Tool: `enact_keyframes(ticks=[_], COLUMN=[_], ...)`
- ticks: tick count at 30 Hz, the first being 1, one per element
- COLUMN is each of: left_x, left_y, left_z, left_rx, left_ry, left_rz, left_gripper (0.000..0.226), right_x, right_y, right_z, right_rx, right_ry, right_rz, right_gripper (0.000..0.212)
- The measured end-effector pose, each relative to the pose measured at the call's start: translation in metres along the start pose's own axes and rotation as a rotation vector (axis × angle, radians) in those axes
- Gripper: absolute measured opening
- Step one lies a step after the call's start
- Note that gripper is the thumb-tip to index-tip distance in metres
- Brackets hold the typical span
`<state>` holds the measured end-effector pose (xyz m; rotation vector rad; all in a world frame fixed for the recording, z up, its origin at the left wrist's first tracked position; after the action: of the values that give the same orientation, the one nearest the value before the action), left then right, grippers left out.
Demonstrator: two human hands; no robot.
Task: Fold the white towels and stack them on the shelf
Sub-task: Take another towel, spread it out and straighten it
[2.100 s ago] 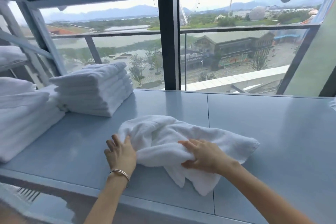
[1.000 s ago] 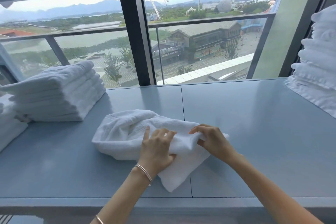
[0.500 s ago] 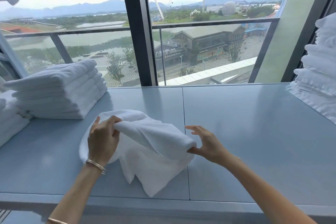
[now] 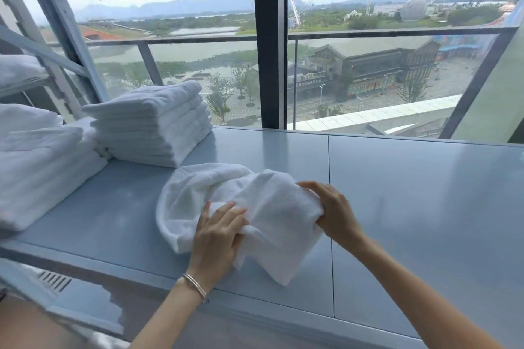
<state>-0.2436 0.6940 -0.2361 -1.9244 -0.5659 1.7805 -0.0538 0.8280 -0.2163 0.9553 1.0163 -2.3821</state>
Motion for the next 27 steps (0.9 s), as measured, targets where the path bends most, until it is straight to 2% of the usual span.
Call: enact_keyframes(ticks=[2, 5, 8, 10, 12, 15, 17, 18, 19, 20, 22, 24, 27], left_x=[-0.003, -0.008, -0.005, 0.01, 0.026, 0.028, 0.016, 0.01, 0.007, 0.004, 0.007, 0.023, 0.052], left_y=[0.001, -0.008, -0.015, -0.012, -0.006, -0.009, -0.018, -0.024, -0.03, -0.037, -0.053, -0.065, -0.076], left_z=[0.008, 0.011, 0.006, 0.002, 0.0, 0.001, 0.0, 0.001, 0.003, 0.006, 0.016, 0.027, 0.044], left_rx=[-0.043, -0.064, -0.059, -0.051, -0.072, -0.118, -0.189, -0.262, -0.32, -0.347, -0.322, -0.303, -0.254], left_ry=[0.006, 0.012, 0.066, 0.137, 0.223, 0.325, 0.63, 0.823, 0.917, 0.895, 0.606, 0.434, 0.303], left_rz=[-0.033, -0.035, 0.004, 0.115, 0.269, 0.408, 0.506, 0.509, 0.456, 0.375, 0.197, 0.153, 0.251], left_gripper=[0.022, 0.027, 0.028, 0.026, 0.028, 0.055, 0.07, 0.071, 0.064, 0.049, 0.015, 0.023, 0.033], right_x=[-0.021, -0.05, -0.063, -0.057, -0.043, -0.033, -0.037, -0.039, -0.039, -0.039, -0.035, -0.03, -0.023], right_y=[-0.009, -0.016, -0.008, 0.004, 0.021, 0.046, 0.054, 0.055, 0.056, 0.056, 0.058, 0.058, 0.059], right_z=[-0.006, -0.009, -0.012, -0.026, -0.046, -0.071, -0.072, -0.07, -0.067, -0.065, -0.061, -0.054, -0.042], right_rx=[-0.134, -0.358, -0.44, -0.383, -0.276, -0.049, 0.053, 0.061, 0.056, 0.043, 0.005, -0.036, -0.044], right_ry=[0.17, 0.46, 0.614, 0.565, 0.461, 0.176, 0.027, 0.0, -0.014, -0.009, 0.004, -0.012, -0.124], right_rz=[-0.09, -0.148, -0.195, -0.114, 0.072, 0.318, 0.384, 0.399, 0.406, 0.404, 0.392, 0.395, 0.465], right_gripper=[0.058, 0.052, 0.039, 0.044, 0.056, 0.061, 0.056, 0.055, 0.053, 0.054, 0.051, 0.042, 0.038])
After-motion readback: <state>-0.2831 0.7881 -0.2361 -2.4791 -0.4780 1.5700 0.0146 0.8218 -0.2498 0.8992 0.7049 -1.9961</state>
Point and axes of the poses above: each hand's wrist, its own y-axis away from the middle knuckle, its own x-axis out of the palm, z = x × y, the point moved 4 cm from there along -y, towards the middle knuckle, and after that the axes turned 4 degrees about z, right-handed, at the moved point
